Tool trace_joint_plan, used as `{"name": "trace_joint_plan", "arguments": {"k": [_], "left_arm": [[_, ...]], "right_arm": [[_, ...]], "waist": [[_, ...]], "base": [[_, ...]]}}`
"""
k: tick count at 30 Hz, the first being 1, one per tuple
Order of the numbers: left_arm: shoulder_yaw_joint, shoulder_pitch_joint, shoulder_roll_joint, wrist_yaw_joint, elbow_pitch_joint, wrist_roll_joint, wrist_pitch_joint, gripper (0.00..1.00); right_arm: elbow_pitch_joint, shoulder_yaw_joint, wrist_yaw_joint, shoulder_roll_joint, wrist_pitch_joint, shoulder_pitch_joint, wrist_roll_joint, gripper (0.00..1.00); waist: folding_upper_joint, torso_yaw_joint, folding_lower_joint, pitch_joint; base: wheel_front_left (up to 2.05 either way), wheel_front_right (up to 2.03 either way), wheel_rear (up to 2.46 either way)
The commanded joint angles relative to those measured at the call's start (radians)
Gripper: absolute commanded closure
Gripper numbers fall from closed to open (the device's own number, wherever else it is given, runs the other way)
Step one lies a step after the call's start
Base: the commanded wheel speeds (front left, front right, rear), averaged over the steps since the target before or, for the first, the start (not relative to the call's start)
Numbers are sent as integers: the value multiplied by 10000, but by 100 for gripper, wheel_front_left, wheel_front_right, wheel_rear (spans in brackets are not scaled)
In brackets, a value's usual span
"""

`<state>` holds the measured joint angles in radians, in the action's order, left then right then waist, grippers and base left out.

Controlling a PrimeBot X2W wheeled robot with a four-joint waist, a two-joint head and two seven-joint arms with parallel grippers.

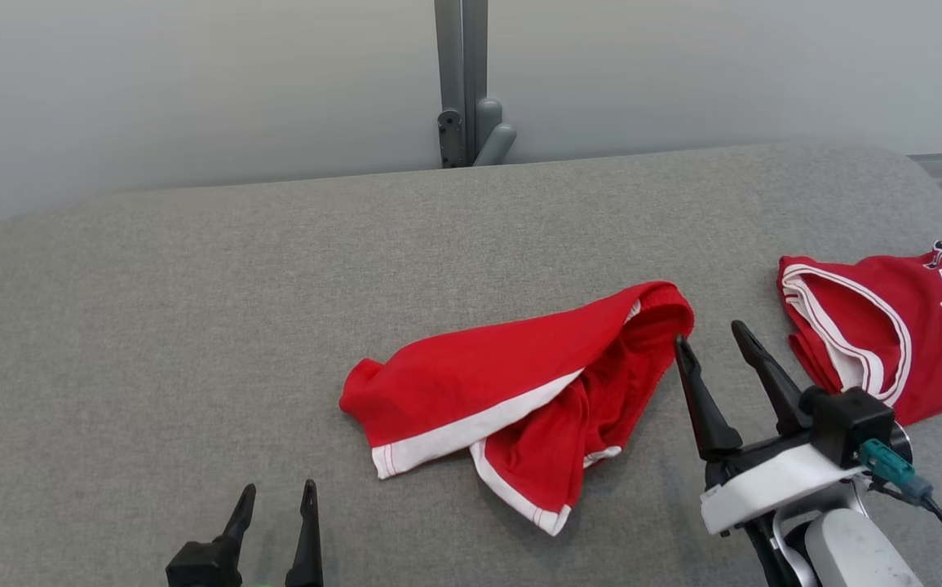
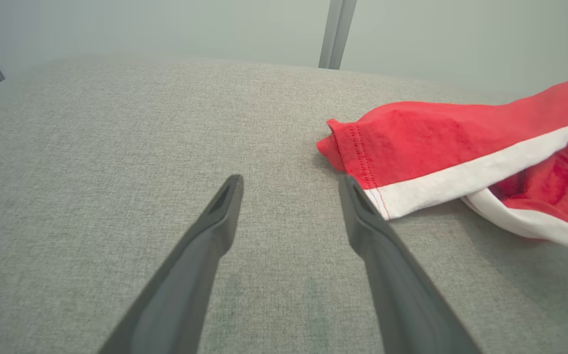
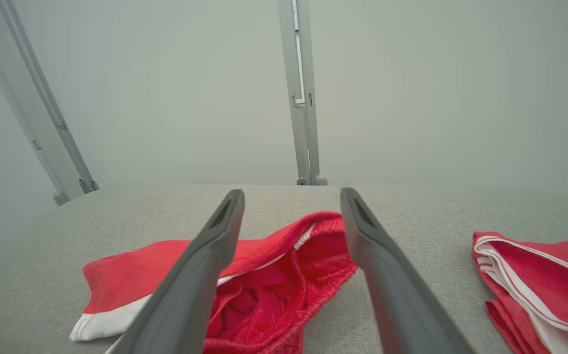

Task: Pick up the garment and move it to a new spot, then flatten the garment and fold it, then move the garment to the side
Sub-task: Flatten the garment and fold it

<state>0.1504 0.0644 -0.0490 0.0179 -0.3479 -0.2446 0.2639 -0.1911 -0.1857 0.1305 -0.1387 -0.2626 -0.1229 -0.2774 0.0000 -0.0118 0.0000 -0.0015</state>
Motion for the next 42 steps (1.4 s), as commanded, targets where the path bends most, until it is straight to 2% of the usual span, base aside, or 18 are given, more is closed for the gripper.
{"name": "trace_joint_plan", "arguments": {"k": [1, 9, 25, 27, 28, 29, 31, 32, 33, 36, 42], "left_arm": [[27, -162, -33, 60, 15, -5, -2, 0], [730, -527, -38, 438, -632, -362, -2, 0], [1263, -1830, -38, 406, -2422, -955, -4, 0], [1259, -1880, -38, 390, -2540, -979, -2, 20], [1247, -1896, -40, 381, -2558, -967, -2, 40], [1244, -1918, -38, 373, -2571, -954, -2, 52], [1225, -1970, -38, 345, -2506, -873, -2, 59], [1198, -2004, -38, 337, -2396, -810, -2, 76], [1180, -2017, -38, 368, -2274, -734, -2, 100], [1031, -1968, -40, 447, -1817, -556, -2, 100], [141, -2477, -41, 583, 24, 25, -4, 100]], "right_arm": [[201, 88, -2, 76, -24, 232, 212, 0], [476, 82, 0, 358, -25, 663, 610, 0], [440, 46, 0, 97, -25, 17, 522, 0], [454, 83, 0, 93, -25, -8, 520, 0], [461, 95, 0, 101, -25, -15, 514, 0], [466, 98, 0, 106, -25, -21, 513, 0], [466, 125, 0, 131, -25, -15, 495, 0], [475, 134, 0, 139, -25, -10, 499, 0], [475, 141, 0, 153, -25, -4, 487, 0], [421, 154, 0, 195, -25, -3, 447, 0], [307, 271, 0, 312, -25, 14, 334, 0]], "waist": [[0, -81, 0, -2], [0, -454, 0, 262], [0, -1451, 0, 1148], [0, -1494, 0, 1186], [0, -1512, 0, 1207], [0, -1522, 0, 1222], [0, -1533, 0, 1239], [0, -1528, 0, 1248], [0, -1520, 0, 1257], [0, -1483, 0, 1256], [0, -1316, 0, 1269]], "base": [[0, 0, 0], [0, 0, 0], [0, 0, 0], [0, 0, 0], [0, 0, 0], [0, 0, 0], [0, 0, 0], [0, 0, 0], [0, 0, 0], [0, 0, 0], [0, 0, 0]]}}
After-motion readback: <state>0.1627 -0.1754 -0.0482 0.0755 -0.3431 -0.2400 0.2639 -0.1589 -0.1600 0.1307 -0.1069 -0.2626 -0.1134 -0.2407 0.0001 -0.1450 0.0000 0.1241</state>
